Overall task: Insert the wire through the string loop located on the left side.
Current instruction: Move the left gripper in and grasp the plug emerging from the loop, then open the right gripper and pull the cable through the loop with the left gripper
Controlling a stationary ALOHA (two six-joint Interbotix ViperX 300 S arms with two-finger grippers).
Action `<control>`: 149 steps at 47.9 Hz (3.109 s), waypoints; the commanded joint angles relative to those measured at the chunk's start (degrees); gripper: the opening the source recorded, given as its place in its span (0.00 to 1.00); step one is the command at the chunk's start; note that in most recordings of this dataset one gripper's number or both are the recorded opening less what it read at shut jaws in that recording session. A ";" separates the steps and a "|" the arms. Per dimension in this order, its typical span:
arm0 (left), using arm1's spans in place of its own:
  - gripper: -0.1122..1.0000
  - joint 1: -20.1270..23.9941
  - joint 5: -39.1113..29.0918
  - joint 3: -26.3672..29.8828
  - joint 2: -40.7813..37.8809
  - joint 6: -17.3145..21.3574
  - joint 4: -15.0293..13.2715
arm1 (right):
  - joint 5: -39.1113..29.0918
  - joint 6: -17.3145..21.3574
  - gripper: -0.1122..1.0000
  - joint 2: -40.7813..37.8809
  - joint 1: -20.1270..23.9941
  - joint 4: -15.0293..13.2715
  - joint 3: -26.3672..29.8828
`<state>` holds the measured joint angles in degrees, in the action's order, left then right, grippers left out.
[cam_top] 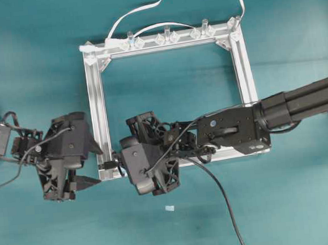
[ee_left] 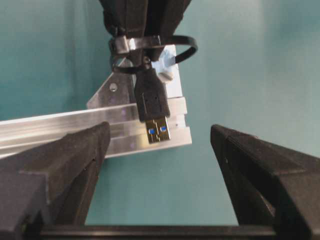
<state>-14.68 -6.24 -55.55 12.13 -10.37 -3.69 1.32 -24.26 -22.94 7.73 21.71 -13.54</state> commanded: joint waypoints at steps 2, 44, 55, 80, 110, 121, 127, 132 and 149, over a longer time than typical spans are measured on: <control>0.86 0.00 0.35 1.93 -0.79 -0.53 -0.09 | 0.53 -0.09 0.19 1.32 0.00 -0.18 1.23; 0.86 1.93 0.70 3.08 -4.48 -0.53 0.00 | 1.14 -0.09 0.19 1.32 -0.09 -0.26 1.14; 0.73 2.20 0.70 2.99 -4.48 -0.44 0.18 | 1.14 -0.09 0.19 1.32 0.00 -0.26 1.05; 0.30 2.20 4.66 2.29 -4.39 -0.44 0.18 | 2.72 0.44 0.19 1.32 0.00 -0.26 0.53; 0.30 2.20 4.04 2.29 -4.13 -0.44 0.18 | 0.62 4.48 0.69 1.41 0.18 -0.26 -0.09; 0.30 2.20 2.64 2.29 -3.52 -0.35 0.18 | 0.62 4.48 0.95 2.20 0.44 -0.26 -1.32; 0.30 2.20 2.46 1.93 -3.08 -0.44 0.18 | 0.97 4.39 0.95 3.25 0.44 -0.18 -2.55; 0.30 2.11 2.37 1.05 -2.11 -0.53 0.18 | 1.93 4.39 0.95 4.39 0.53 -0.18 -4.04; 0.30 2.11 -3.08 -3.08 4.57 -0.62 0.09 | 2.90 4.39 0.94 7.12 0.44 -0.26 -7.82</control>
<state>-12.74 -8.79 -58.36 14.41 -10.55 -3.69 3.69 -19.95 -18.54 8.09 21.62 -21.53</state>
